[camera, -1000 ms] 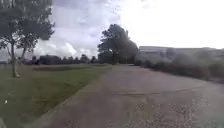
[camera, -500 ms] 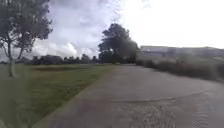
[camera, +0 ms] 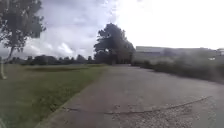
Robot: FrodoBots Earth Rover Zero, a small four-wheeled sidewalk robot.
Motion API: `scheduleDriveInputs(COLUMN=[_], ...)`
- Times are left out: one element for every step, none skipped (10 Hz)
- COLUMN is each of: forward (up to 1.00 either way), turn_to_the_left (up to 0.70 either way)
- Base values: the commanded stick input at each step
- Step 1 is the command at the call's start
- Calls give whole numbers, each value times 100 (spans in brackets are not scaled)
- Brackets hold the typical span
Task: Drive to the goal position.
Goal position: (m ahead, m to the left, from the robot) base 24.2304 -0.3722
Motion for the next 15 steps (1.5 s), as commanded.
scheduleDriveInputs(forward=[70, 70, 70, 70, 70, 70, 70, 70, 70, 70, 70, 70, 70, 70, 70], turn_to_the_left=[0, 0, 0, 0, -8, -16, -23, -23, -23, -13, -5, 0, 0, 0, 0])
